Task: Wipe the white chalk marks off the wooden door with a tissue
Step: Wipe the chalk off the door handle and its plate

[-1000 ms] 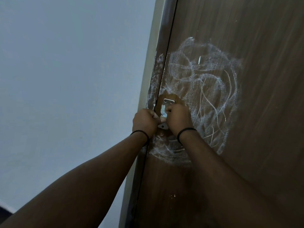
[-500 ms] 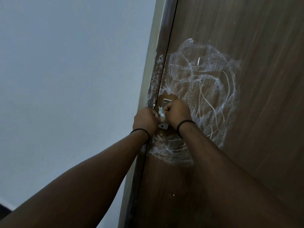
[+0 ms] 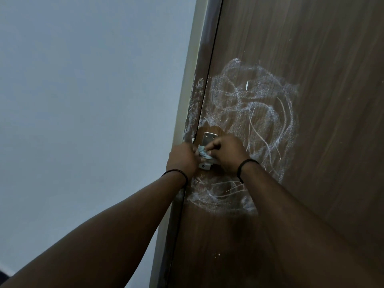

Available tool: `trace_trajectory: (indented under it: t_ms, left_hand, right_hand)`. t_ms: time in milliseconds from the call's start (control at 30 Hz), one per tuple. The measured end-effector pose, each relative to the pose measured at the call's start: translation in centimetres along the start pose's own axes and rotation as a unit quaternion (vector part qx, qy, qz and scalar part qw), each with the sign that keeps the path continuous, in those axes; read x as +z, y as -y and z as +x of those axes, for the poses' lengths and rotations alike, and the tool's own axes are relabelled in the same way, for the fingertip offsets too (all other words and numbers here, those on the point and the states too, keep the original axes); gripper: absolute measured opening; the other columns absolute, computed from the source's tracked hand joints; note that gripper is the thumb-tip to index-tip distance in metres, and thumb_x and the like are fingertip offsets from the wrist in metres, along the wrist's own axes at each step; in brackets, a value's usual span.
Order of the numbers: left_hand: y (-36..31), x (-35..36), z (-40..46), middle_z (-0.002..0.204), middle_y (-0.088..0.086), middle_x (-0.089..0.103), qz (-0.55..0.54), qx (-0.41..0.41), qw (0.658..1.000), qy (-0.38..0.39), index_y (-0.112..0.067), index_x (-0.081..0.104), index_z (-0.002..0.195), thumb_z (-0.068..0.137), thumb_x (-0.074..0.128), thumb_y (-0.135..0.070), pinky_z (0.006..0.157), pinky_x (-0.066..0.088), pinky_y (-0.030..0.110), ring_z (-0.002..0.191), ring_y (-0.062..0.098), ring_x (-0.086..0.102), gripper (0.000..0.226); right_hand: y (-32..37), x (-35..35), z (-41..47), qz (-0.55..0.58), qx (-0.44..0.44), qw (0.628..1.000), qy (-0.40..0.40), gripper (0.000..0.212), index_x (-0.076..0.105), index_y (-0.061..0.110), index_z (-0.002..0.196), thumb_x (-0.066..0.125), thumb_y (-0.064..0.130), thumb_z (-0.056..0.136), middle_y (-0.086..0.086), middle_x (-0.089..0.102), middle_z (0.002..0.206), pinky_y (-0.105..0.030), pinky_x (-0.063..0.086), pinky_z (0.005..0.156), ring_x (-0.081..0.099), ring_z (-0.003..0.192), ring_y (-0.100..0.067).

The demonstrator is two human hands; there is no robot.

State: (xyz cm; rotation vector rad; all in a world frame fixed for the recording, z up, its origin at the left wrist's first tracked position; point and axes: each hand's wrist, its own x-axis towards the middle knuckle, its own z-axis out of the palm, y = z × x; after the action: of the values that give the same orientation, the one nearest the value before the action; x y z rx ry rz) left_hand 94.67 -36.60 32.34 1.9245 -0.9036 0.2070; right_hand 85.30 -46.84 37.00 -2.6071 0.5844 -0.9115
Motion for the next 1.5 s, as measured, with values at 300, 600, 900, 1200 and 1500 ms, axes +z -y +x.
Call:
trace_trajectory:
  t_ms: [300,600,900,1200,1500]
  left_hand:
    - [-0.2,0.3,0.0,0.065,-0.003,0.060,0.027,0.012,1.000,-0.003,-0.021,0.057,0.058,0.081,0.078,-0.027,0.058,0.041,0.026,0.065,0.016,0.059,0.031]
    - [-0.5,-0.3,0.3,0.069,0.003,0.061,0.079,0.038,0.996,-0.003,-0.016,0.067,0.069,0.080,0.077,-0.026,0.052,0.035,0.025,0.064,0.020,0.057,0.018]
    - [-0.5,-0.4,0.8,0.076,0.000,0.065,0.068,0.039,0.997,0.011,-0.021,0.067,0.070,0.079,0.080,-0.026,0.058,0.038,0.024,0.071,0.016,0.060,0.016]
    - [-0.6,-0.5,0.5,0.076,0.001,0.067,0.060,0.023,0.998,0.012,-0.018,0.069,0.074,0.079,0.079,-0.027,0.066,0.046,0.027,0.073,0.018,0.062,0.014]
    - [-0.4,-0.4,0.6,0.074,0.003,0.066,0.067,0.017,0.998,0.010,-0.020,0.068,0.071,0.079,0.079,-0.028,0.060,0.045,0.026,0.069,0.020,0.061,0.016]
  right_hand:
    - [-1.0,1.8,-0.4,-0.013,0.018,0.996,-0.088,0.026,0.078,0.013,0.087,0.058,-0.004,0.087,-0.003,0.075,0.095,-0.023,0.049,0.076,0.066,0.084,-0.013]
    - [-0.3,1.2,0.2,-0.013,-0.036,0.999,0.002,0.031,0.079,0.014,0.095,0.057,-0.007,0.086,-0.004,0.075,0.099,-0.030,0.053,0.082,0.066,0.087,-0.015]
    - [-3.4,-4.2,-0.6,0.051,0.027,0.993,0.105,0.023,0.077,0.014,0.094,0.063,-0.002,0.086,0.004,0.071,0.087,-0.011,0.048,0.064,0.061,0.072,0.003]
    - [-3.8,-4.3,-1.5,0.082,0.047,0.990,0.108,0.011,0.077,0.014,0.090,0.073,0.006,0.083,0.005,0.073,0.088,-0.014,0.052,0.063,0.067,0.071,0.000]
    - [-0.9,-0.6,-0.3,0.031,-0.015,0.998,0.056,0.013,0.077,0.011,0.096,0.069,0.006,0.087,0.001,0.074,0.098,-0.025,0.051,0.081,0.062,0.083,-0.005]
